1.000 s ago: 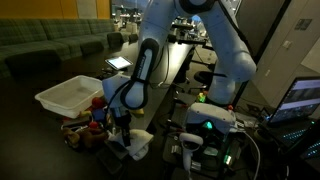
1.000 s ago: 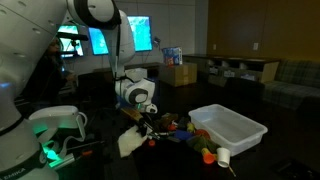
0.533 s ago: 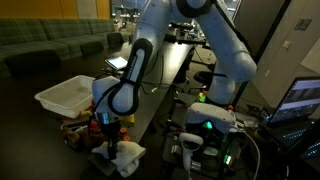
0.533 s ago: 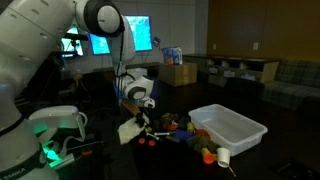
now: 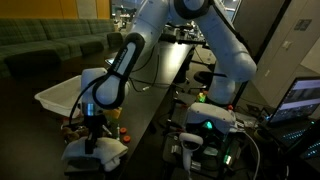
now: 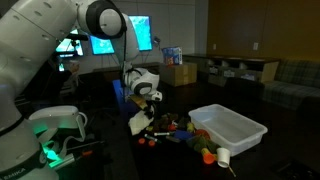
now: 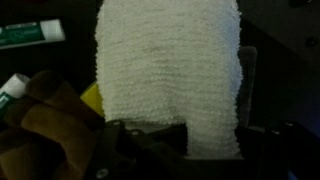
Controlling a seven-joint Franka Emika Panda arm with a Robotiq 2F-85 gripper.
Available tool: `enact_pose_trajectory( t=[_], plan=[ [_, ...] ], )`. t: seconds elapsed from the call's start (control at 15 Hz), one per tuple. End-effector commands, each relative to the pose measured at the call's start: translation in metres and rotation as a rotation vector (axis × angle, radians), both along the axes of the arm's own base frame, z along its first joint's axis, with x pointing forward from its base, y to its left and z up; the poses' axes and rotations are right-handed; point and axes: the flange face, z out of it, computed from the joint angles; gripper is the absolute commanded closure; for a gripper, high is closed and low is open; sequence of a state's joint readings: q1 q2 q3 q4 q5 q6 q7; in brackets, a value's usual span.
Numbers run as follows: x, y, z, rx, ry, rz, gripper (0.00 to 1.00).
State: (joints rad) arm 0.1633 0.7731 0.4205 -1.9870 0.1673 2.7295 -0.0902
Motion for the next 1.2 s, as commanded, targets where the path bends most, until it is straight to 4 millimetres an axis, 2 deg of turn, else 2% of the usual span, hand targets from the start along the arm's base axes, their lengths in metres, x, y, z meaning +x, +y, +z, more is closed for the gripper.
enact_pose_trajectory(
  t=[0.0, 0.2, 0.33, 0.47, 0.6, 0.73, 0.8, 0.93, 1.13],
  plan=[
    [0.013, -0.020, 0.040, 0.031, -0.002, 0.020, 0.88],
    [0.020, -0.057, 0.069, 0.058, 0.045, 0.063, 0.88],
    [0.023, -0.091, 0.088, 0.095, 0.118, 0.100, 0.88],
    [0.026, -0.135, 0.102, 0.095, 0.170, 0.099, 0.88],
    [0.027, -0.179, 0.106, 0.077, 0.200, 0.082, 0.88],
    [0.024, -0.224, 0.099, 0.019, 0.211, 0.053, 0.88],
    [0.023, -0.241, 0.089, -0.013, 0.204, 0.036, 0.89],
    [0.014, -0.270, 0.069, -0.075, 0.196, 0.009, 0.89],
    [-0.003, -0.298, 0.030, -0.164, 0.192, -0.027, 0.89]
  ],
)
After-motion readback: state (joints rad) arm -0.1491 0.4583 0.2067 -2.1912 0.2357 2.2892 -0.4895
